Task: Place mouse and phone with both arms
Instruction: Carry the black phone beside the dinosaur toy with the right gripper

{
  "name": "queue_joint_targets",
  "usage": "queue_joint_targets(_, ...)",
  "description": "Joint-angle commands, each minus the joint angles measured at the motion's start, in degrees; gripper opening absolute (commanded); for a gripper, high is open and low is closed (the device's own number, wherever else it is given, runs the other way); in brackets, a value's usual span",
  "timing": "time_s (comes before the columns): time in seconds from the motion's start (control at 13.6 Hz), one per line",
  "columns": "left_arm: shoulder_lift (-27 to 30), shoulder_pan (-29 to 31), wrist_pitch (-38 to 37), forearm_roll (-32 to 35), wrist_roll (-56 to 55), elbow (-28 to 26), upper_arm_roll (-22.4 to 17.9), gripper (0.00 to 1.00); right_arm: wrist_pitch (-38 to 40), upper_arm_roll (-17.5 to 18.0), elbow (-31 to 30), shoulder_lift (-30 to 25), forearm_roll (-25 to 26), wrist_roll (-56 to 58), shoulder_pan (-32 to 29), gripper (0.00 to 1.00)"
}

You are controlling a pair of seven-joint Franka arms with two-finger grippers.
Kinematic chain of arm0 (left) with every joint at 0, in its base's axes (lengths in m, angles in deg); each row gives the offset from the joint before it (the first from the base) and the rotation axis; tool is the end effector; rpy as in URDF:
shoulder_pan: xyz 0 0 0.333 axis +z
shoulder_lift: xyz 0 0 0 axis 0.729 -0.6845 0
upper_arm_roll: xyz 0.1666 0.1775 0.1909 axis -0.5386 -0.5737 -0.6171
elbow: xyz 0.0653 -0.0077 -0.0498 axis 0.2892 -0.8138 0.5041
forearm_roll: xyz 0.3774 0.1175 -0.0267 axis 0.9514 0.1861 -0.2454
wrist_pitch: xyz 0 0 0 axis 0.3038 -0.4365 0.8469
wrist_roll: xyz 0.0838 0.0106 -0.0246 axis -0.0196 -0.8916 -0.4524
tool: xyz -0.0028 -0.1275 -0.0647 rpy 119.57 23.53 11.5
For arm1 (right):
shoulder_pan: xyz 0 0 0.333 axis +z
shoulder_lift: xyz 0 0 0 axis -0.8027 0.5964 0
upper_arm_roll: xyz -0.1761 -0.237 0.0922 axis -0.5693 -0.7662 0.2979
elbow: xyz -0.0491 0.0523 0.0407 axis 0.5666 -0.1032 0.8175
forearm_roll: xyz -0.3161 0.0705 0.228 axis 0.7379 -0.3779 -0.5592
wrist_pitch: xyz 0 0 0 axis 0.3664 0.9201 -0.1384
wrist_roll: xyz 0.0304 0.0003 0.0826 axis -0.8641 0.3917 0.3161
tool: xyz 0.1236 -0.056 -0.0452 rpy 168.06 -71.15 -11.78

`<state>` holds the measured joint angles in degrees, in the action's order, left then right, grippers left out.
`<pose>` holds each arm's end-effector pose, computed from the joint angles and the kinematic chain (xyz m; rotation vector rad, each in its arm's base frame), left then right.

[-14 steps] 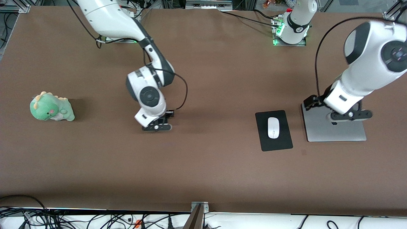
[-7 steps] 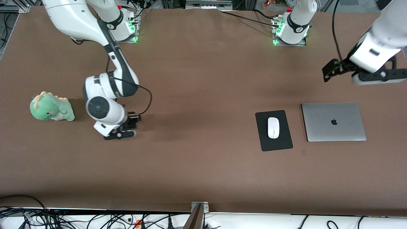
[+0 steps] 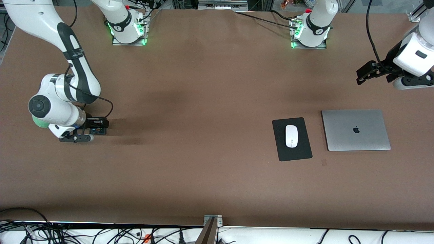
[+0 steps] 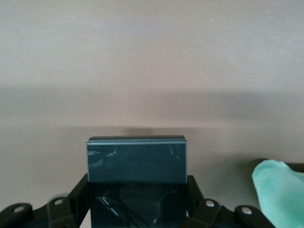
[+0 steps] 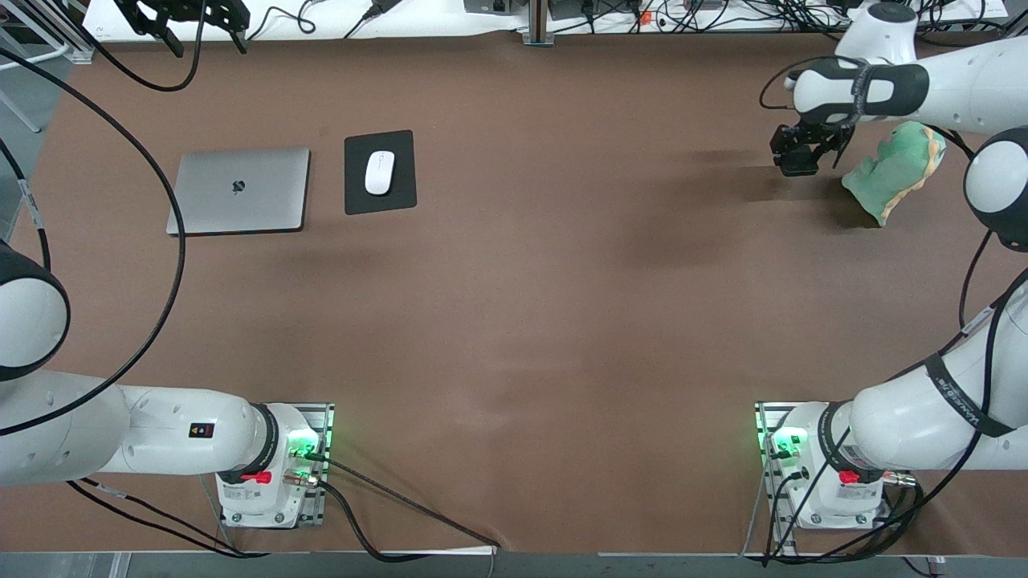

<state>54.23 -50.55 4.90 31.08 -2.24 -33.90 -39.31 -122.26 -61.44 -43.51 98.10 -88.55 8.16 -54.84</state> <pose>0.5409 -0.0368 0.5556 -3.1024 -0.1692 0.0752 0.5897 -0.0423 0.1762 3.1091 0.0307 -0.1017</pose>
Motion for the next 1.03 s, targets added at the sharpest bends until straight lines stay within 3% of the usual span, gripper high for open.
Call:
queue_joint_targets(0.0,0.22,-3.55,3.09,-1.19,1.08,-2.34,-3.52,1.0,-10.04,1.04,-6.72,-0.66,-1.16,1.72,-1.71,0.27)
queue_joint_targets(0.15,-0.65,-3.46,3.28,-1.01,1.17,-1.65,-3.34,1.0,-13.93,1.04,-9.09,-0.3,-1.16,2.34,-2.5,0.27)
queue_joint_targets(0.44,-0.48,-3.11,3.19,-0.31,5.61,-1.2,-3.17,1.0,-14.12,1.04,-10.86,-0.82,-1.16,3.74,-3.29,0.3)
queue_joint_targets(0.51,-0.57,-2.85,3.28,-0.39,8.34,-1.2,-3.17,1.0,-14.12,1.04,-10.86,-0.91,-1.16,4.01,-3.3,0.54)
queue_joint_targets(0.59,-0.66,-2.85,3.97,-0.31,9.07,-1.2,-3.17,1.0,-14.03,1.04,-10.86,-0.91,-1.16,4.01,-3.3,1.0)
queue_joint_targets(0.81,-2.06,-2.93,4.33,-0.22,10.84,-0.59,-3.17,1.0,-12.54,1.04,-10.42,-1.96,-1.16,4.18,-3.3,1.0)
queue_joint_targets(0.95,-4.95,-3.11,4.16,-0.22,10.66,3.08,-3.17,1.0,-7.9,1.13,-8.94,-3.63,-1.24,4.1,-3.3,1.0)
